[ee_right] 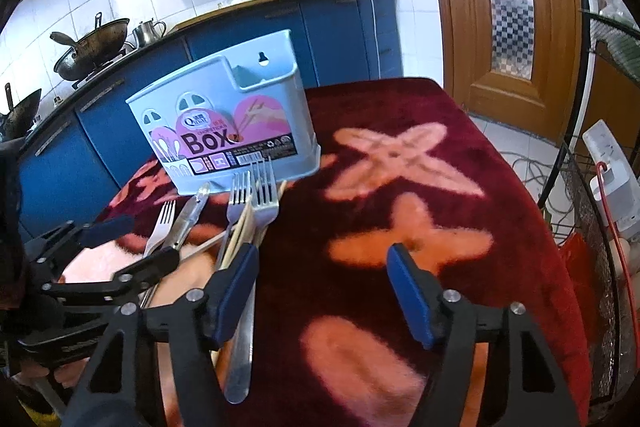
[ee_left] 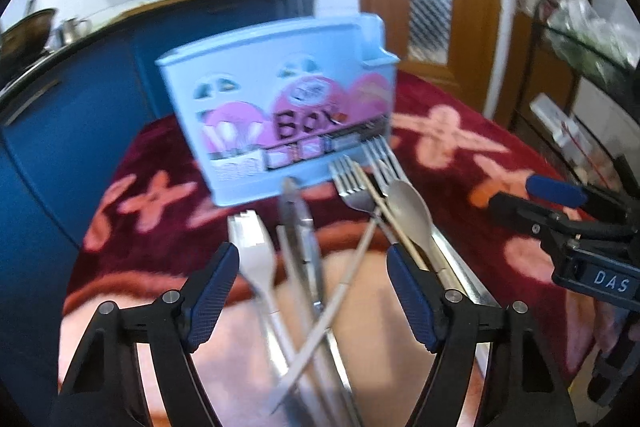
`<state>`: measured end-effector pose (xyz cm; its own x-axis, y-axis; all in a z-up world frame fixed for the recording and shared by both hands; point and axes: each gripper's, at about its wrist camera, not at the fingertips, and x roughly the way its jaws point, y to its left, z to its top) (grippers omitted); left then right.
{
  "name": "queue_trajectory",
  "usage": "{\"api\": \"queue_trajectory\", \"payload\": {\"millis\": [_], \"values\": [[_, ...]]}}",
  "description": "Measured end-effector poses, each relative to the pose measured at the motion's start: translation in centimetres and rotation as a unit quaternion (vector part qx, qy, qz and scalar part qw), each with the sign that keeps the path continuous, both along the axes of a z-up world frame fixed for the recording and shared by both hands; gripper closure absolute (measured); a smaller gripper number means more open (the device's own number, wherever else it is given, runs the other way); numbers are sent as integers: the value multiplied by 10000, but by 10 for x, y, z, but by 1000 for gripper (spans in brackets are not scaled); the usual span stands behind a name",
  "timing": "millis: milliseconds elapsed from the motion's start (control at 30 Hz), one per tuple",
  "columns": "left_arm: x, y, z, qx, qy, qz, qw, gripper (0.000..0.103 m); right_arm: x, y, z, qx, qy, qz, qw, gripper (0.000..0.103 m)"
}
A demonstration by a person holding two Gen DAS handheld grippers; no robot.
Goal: Organize utensils
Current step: 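Close the left tool on a silver knife while the right tool approaches the white spoon, then lift the knife with the left tool while the right tool grasps the white plastic spoon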
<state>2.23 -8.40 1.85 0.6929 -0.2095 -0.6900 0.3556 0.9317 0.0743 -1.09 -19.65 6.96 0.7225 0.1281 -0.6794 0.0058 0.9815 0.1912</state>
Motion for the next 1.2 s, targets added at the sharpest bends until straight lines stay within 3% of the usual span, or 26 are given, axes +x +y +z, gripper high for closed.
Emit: {"api": "queue_trajectory", "payload": {"millis": [67,300,433,667,700,733,867,1033,1200], "values": [[6,-8,-5,87,137,-99,9998,33,2,-4,-1,47,73,6,10000,34],[22,-21,-16,253,436,-130,9986,34,10,-11,-9,129,242,65,9996,35],[31,-22,-25,289,718,-164,9969,56,13,-12,-12,198,284,143,9993,35],[40,-38,-26,676,818,-398,9936,65,15,-13,-13,249,254,185,9992,35],[42,-39,-26,649,843,-453,9933,69,15,-14,-12,264,254,182,9992,35],[44,-40,-26,556,931,-524,9927,81,15,-15,-13,270,254,177,9992,35],[45,-39,-25,307,985,-537,9932,97,13,-16,-11,265,241,169,9992,35],[41,-26,-19,-145,1194,-359,9921,99,10,-15,-8,253,186,191,9993,35],[29,-12,-15,-303,1220,-134,9920,99,6,-10,-5,243,132,240,9993,35]]}}
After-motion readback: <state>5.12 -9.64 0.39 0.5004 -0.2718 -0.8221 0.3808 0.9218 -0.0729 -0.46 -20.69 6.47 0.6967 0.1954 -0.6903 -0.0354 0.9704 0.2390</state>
